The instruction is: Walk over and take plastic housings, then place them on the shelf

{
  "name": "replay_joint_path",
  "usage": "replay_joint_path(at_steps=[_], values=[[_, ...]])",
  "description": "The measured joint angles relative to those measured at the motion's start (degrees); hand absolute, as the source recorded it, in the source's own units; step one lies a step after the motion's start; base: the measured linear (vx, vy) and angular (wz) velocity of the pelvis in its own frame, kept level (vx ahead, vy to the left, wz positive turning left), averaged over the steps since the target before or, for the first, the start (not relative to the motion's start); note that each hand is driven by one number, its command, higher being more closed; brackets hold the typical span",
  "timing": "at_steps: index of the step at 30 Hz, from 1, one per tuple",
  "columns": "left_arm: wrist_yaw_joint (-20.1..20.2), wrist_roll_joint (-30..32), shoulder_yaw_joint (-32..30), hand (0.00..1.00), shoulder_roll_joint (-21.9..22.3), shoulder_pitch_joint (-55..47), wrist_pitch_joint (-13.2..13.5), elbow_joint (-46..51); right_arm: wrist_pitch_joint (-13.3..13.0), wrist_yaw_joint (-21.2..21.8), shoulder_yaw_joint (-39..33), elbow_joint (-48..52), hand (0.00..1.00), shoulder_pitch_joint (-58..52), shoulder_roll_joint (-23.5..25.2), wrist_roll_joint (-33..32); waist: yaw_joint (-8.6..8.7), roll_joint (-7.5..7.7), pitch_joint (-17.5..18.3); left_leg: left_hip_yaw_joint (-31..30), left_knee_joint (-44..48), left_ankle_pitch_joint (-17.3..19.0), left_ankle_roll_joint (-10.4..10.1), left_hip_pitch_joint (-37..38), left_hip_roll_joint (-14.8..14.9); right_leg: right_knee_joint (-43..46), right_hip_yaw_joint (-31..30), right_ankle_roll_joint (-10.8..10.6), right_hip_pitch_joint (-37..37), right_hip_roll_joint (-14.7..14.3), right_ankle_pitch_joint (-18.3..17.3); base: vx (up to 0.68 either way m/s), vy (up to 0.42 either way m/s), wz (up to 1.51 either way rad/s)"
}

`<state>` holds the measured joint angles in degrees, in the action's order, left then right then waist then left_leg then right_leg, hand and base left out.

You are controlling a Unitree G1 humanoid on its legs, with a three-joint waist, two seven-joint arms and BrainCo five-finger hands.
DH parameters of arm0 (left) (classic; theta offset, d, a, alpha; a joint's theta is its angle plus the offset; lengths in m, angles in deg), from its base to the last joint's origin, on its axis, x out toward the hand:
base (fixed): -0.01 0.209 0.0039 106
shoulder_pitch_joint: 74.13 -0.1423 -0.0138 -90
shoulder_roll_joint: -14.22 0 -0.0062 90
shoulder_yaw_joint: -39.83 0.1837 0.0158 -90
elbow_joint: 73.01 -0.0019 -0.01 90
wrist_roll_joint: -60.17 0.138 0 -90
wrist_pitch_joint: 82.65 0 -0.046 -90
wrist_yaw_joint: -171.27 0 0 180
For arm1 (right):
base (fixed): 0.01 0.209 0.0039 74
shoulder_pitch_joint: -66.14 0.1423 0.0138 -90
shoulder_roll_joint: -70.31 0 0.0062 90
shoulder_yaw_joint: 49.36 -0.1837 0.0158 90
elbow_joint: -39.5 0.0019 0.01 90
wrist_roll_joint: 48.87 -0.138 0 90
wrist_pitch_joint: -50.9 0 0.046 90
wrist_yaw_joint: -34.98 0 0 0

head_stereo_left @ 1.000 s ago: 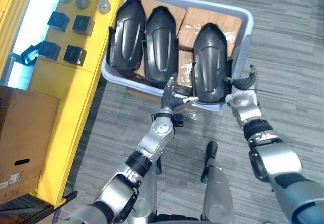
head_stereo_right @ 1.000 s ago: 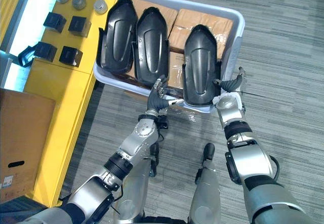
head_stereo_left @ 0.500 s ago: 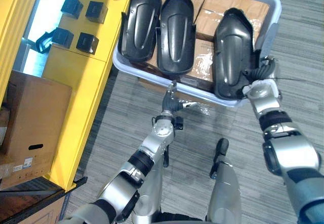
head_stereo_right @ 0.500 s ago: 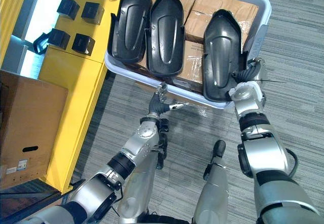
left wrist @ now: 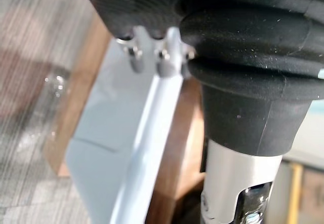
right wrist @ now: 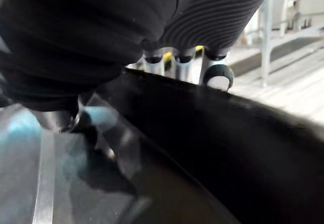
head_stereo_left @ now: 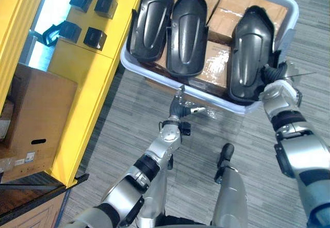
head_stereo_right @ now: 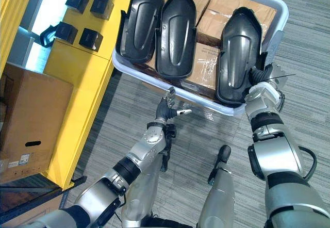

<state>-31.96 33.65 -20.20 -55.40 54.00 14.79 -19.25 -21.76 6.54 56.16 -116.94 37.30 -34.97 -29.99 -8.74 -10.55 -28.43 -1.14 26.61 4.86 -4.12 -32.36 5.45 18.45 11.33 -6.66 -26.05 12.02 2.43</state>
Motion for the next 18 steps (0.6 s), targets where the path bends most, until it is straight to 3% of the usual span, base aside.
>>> replay_joint_path(at_steps=[8,16,18], values=[[0.05,-0.68,-1.17,0.0,-1.3,-0.06,0.03,1.96,-1.0,-2.97,-0.18,3.78,1.0,-0.01,0.2,0.19,0.97,0.0,0.0,0.22,0.36,0.12,-0.21,0.38,0.99,-0.02,-0.25,0.13,0.35,-1.05,0.1,0.0,-0.008,-0.03],[2.04,-2.4,-5.35,0.0,-5.39,1.69,-0.08,8.07,-10.26,-7.66,0.23,20.34,1.0,2.0,3.01,5.58,3.05,0.61,0.23,1.58,-2.8,-0.4,-1.19,5.41,1.95,-2.12,-0.71,0.41,4.06,-1.95,0.22,0.0,-0.02,-0.07],[2.74,-2.4,-6.04,0.0,-6.48,3.67,-0.58,8.11,-11.5,-7.79,1.46,20.89,1.0,2.27,4.76,6.8,3.47,2.1,0.65,2.05,-4.58,-1.28,-1.43,6.38,1.94,-2.4,-0.99,0.58,4.1,-1.94,0.37,0.03,-0.022,-0.06]])
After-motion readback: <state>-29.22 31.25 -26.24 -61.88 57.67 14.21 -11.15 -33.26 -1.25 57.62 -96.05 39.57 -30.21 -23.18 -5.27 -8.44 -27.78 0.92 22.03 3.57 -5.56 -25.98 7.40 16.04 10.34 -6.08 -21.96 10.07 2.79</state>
